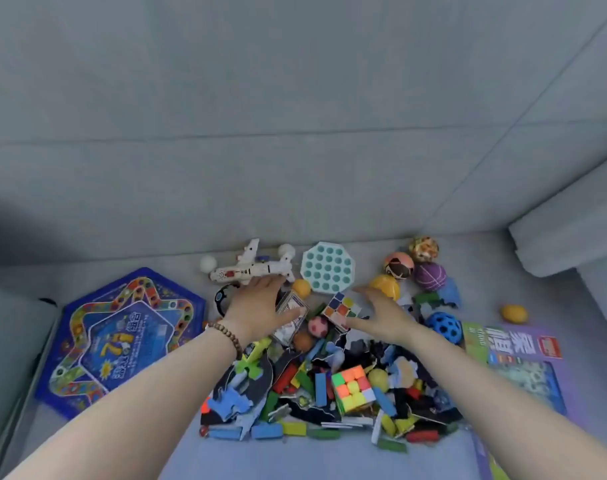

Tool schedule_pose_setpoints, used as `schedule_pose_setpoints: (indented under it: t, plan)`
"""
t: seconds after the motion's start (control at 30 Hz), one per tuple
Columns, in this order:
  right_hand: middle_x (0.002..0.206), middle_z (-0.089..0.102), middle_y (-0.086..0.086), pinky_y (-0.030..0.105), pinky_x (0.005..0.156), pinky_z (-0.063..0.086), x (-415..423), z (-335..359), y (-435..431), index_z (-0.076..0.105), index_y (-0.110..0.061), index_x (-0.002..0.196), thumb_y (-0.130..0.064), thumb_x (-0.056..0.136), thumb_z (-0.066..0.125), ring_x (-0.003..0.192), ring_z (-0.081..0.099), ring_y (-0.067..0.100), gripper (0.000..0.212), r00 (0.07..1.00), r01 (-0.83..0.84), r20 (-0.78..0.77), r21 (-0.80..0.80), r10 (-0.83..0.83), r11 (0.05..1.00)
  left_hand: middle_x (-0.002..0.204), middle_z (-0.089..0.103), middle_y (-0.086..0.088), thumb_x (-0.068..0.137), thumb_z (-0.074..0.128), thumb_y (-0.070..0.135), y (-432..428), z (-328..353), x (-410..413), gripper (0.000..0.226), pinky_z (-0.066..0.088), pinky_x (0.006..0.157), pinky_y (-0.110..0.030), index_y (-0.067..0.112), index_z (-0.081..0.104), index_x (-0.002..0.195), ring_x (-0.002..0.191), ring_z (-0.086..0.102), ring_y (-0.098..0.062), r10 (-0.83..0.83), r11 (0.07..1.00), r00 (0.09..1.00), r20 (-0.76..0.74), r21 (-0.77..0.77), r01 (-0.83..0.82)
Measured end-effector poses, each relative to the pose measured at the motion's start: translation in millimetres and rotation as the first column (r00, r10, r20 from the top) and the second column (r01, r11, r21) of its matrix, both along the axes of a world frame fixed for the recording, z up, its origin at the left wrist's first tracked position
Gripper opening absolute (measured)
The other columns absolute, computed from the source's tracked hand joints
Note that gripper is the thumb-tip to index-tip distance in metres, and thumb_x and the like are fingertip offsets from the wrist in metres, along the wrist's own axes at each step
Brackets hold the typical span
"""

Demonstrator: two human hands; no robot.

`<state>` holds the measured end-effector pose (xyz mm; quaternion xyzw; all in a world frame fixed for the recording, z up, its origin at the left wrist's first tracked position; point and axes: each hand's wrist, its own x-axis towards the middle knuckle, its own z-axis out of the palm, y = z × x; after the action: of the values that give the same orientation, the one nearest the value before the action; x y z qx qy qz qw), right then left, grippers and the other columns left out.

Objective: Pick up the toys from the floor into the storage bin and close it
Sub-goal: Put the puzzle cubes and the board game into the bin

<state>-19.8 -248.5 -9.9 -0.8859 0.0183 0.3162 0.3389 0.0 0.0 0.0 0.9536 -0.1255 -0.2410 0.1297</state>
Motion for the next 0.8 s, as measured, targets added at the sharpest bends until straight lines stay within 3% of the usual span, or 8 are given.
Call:
schedule_pose_setpoints:
  t: [0.13,0.33,0.4,0.47,0.57,0.7,0.8]
  plan:
    - [0.121,0.055,-0.005,0.023,0.093,0.04,5.6,-20.4,9.2,0.046,-0.018,0.132,-0.038,0.077,0.075,0.119,0.052,0.015,0.065,0.998,0.069,-0.007,0.073,-0.069,0.995,0.146,0.039,-0.001,0.077,0.034,0.078,3.5,-23.3,0.4,0.087,0.033,0.106,-0.035,0.023,0.032,0.144,0.133,0.036,-0.021,0.012,1.0,1.0,0.027,0.015,-0.013]
    - [0.102,0.066,-0.001,0.032,0.08,0.05,2.8,-46.0,15.3,0.058,-0.022,0.1,-0.044,0.071,0.077,0.096,0.061,0.019,0.041,0.997,0.052,0.068,-0.082,-0.046,0.995,0.136,0.05,0.0,0.06,0.016,0.08,-1.3,-31.3,-7.4,0.098,0.033,0.104,-0.035,0.025,0.04,0.137,0.125,0.043,-0.022,0.02,0.998,0.999,0.046,-0.064,-0.017]
    - [0.098,0.068,-0.001,0.036,0.08,0.052,2.0,-45.7,15.6,0.061,-0.021,0.097,-0.045,0.071,0.076,0.092,0.062,0.019,0.039,0.992,0.106,0.077,-0.062,-0.101,0.992,0.135,0.05,0.0,0.064,0.022,0.079,-4.7,-30.0,-10.0,0.093,0.032,0.104,-0.036,0.024,0.042,0.136,0.126,0.042,-0.022,0.029,0.992,0.999,0.027,-0.125,-0.026]
    - [0.095,0.068,-0.004,0.033,0.078,0.052,0.0,-36.1,11.4,0.063,-0.022,0.096,-0.043,0.071,0.077,0.089,0.062,0.017,0.036,0.982,0.181,0.057,0.025,-0.182,0.983,0.137,0.049,0.0,0.08,0.043,0.07,-10.6,-26.0,-16.4,0.073,0.033,0.104,-0.034,0.024,0.042,0.136,0.126,0.041,-0.02,0.045,0.979,0.999,-0.003,-0.199,-0.045]
    - [0.087,0.066,-0.012,0.012,0.064,0.044,-4.0,-2.4,-5.6,0.064,-0.024,0.09,-0.033,0.073,0.079,0.082,0.061,0.007,0.024,0.977,0.207,0.024,0.151,-0.213,0.967,0.137,0.049,0.003,0.085,0.055,0.055,-24.7,-12.7,-31.2,0.058,0.029,0.097,-0.023,0.024,0.047,0.134,0.126,0.042,-0.016,0.13,0.934,0.991,-0.03,-0.332,-0.133]
    - [0.099,0.069,-0.015,0.01,0.073,0.043,-22.4,49.6,-37.7,0.067,-0.023,0.104,-0.031,0.075,0.077,0.09,0.062,-0.004,0.032,0.981,0.19,-0.01,0.222,-0.193,0.956,0.133,0.054,0.006,0.08,0.059,0.06,-46.5,-0.8,-62.0,0.061,0.04,0.092,-0.023,0.025,0.053,0.13,0.116,0.05,-0.009,0.053,0.921,0.989,-0.137,-0.377,-0.102]
    - [0.1,0.072,-0.01,0.022,0.087,0.048,-38.5,62.3,-58.9,0.068,-0.022,0.103,-0.032,0.075,0.077,0.094,0.065,0.004,0.031,0.969,0.244,-0.027,0.231,-0.245,0.942,0.139,0.05,0.007,0.076,0.064,0.06,-61.8,-1.2,-83.6,0.068,0.043,0.092,-0.024,0.025,0.051,0.133,0.118,0.051,-0.01,-0.05,0.945,0.969,-0.243,-0.325,-0.033]
